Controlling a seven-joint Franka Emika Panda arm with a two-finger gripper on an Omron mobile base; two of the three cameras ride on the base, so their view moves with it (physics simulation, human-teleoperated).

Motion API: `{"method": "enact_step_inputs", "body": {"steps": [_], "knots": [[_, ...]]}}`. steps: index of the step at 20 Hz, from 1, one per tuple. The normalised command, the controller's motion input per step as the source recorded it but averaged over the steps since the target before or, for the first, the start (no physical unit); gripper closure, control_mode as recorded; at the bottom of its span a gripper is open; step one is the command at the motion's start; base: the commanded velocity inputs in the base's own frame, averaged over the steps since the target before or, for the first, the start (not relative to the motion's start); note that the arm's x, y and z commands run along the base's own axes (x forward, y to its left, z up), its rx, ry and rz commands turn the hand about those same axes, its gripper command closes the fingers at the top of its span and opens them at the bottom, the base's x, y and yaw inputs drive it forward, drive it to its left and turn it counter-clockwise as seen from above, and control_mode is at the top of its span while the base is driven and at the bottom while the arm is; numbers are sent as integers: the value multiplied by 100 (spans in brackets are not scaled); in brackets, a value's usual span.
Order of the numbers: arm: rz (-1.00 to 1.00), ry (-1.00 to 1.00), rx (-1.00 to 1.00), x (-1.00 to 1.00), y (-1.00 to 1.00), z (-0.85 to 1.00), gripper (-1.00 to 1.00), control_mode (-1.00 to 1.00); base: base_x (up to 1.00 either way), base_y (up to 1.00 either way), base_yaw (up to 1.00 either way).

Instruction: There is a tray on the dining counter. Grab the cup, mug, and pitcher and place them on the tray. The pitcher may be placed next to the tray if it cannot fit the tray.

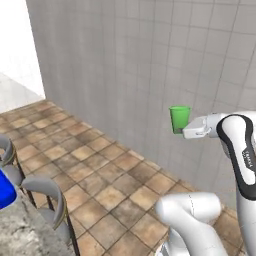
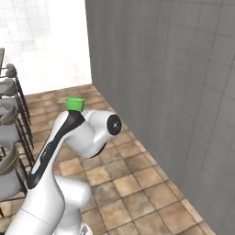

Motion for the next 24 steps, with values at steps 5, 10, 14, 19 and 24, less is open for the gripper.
{"method": "enact_step_inputs", "body": {"steps": [5, 10, 14, 19, 24], "knots": [[0, 0, 0, 0, 0, 0, 100, 100, 68, -11, 48], [0, 0, 0, 0, 0, 0, 100, 100, 68, -10, 48], [0, 0, 0, 0, 0, 0, 100, 100, 68, -13, 45], [0, 0, 0, 0, 0, 0, 100, 100, 69, -15, 41], [0, 0, 0, 0, 0, 0, 100, 100, 60, -22, 39]]}}
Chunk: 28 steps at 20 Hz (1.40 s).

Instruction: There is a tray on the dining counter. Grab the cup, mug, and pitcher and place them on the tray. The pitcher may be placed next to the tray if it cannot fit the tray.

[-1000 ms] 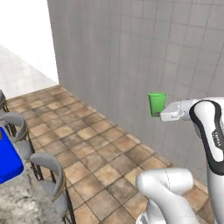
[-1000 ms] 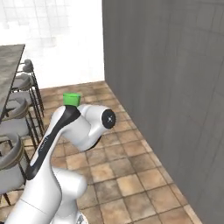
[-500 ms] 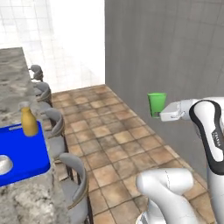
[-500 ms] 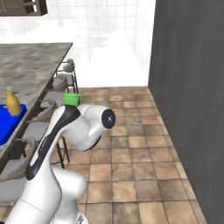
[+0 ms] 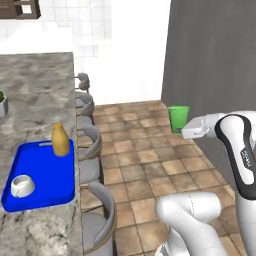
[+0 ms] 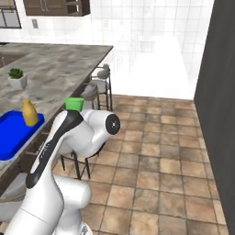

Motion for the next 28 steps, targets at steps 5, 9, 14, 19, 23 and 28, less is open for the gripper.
{"method": "enact_step_inputs", "body": {"steps": [5, 9, 14, 19, 23, 28], "knots": [[0, 0, 0, 0, 0, 0, 100, 100, 36, -44, 27], [0, 0, 0, 0, 0, 0, 100, 100, 34, -56, 13], [0, 0, 0, 0, 0, 0, 100, 100, 35, -50, 20], [0, 0, 0, 0, 0, 0, 100, 100, 35, -41, 30], [0, 0, 0, 0, 0, 0, 100, 100, 31, -24, 56], [0, 0, 0, 0, 0, 0, 100, 100, 28, -18, 65]]}}
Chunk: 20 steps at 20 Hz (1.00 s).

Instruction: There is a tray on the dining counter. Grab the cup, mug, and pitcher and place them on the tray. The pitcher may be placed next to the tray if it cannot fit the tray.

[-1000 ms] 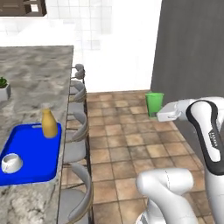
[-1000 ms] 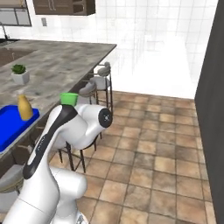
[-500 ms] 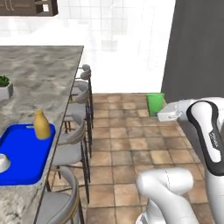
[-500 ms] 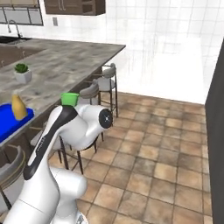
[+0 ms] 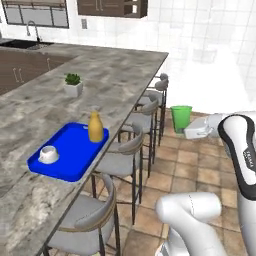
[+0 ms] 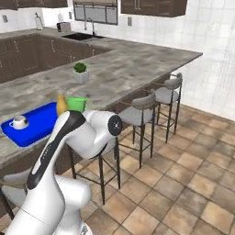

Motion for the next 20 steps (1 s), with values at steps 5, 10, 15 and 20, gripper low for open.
{"method": "enact_step_inputs", "body": {"steps": [5, 10, 15, 20], "knots": [[0, 0, 0, 0, 0, 0, 100, 100, 27, -13, 71], [0, 0, 0, 0, 0, 0, 100, 100, 24, -12, 73], [0, 0, 0, 0, 0, 0, 100, 100, 23, -25, 57], [0, 0, 0, 0, 0, 0, 100, 100, 11, -58, 24]]}}
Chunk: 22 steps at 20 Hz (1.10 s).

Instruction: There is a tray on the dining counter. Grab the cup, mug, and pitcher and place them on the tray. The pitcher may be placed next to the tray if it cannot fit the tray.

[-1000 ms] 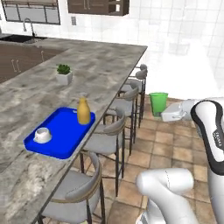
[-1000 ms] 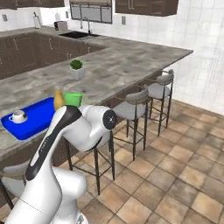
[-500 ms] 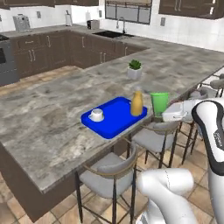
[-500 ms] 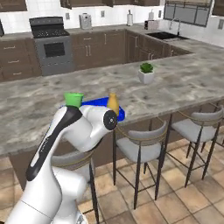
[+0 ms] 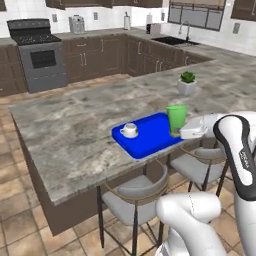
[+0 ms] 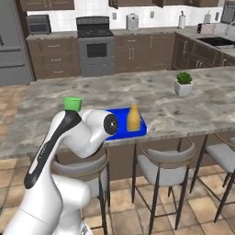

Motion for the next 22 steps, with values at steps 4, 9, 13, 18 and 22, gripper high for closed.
{"method": "enact_step_inputs", "body": {"steps": [4, 9, 13, 18, 22], "knots": [[0, 0, 0, 0, 0, 0, 100, 100, 6, -61, 22], [0, 0, 0, 0, 0, 0, 100, 100, 9, -58, 22], [0, 0, 0, 0, 0, 0, 100, 100, 6, -15, 4], [0, 0, 0, 0, 0, 0, 100, 100, 0, 1, 0], [0, 0, 0, 0, 0, 0, 100, 100, 0, 0, 0]]}}
